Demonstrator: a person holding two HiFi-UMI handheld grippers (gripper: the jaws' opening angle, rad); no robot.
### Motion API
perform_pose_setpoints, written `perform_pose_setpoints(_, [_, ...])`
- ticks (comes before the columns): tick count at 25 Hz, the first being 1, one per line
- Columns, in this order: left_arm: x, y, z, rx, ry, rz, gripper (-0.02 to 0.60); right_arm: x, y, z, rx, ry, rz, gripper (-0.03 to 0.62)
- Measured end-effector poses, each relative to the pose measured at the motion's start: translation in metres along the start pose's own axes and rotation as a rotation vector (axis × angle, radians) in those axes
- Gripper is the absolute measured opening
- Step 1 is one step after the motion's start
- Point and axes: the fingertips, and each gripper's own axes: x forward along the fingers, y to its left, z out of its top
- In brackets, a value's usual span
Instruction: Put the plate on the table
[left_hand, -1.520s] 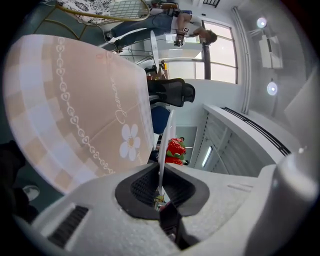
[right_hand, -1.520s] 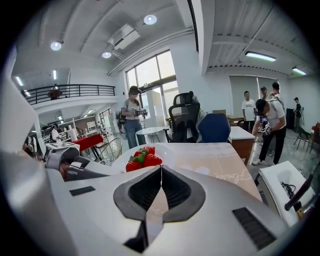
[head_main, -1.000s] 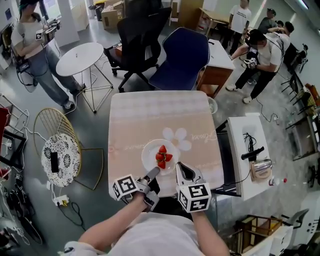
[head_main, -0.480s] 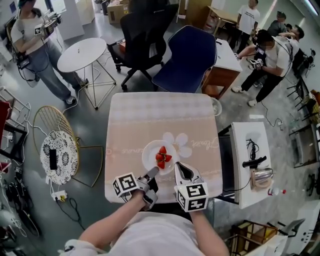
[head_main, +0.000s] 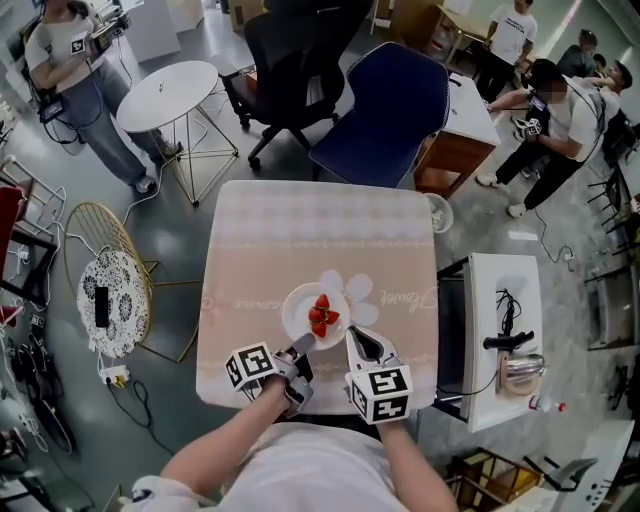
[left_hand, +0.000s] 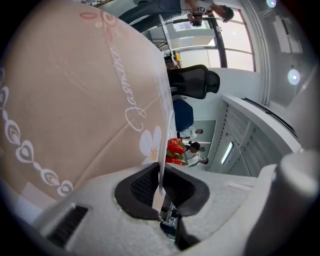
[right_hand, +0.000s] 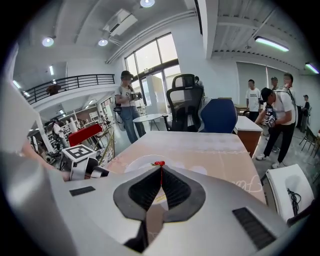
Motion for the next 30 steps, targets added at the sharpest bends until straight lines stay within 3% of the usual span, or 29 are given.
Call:
perform_pose_setpoints(18, [0.025, 0.023, 0.004, -0.038, -0.074, 0.126, 0.023, 0.024, -0.023, -0.011, -0.006, 0.062, 0.139, 0.005])
perform_pose_setpoints(22, [0.025, 0.025, 0.003, -0.005, -0.07, 0.178, 0.028, 0.029, -0.021, -0.011, -0.009, 0.07, 0.18, 0.005])
perform_pose_setpoints(30, [0.017, 0.028, 0.008, 0.093, -0.092, 0.307, 0.094, 0.035, -0.017, -0.011, -0.006, 0.076, 0.241, 0.005])
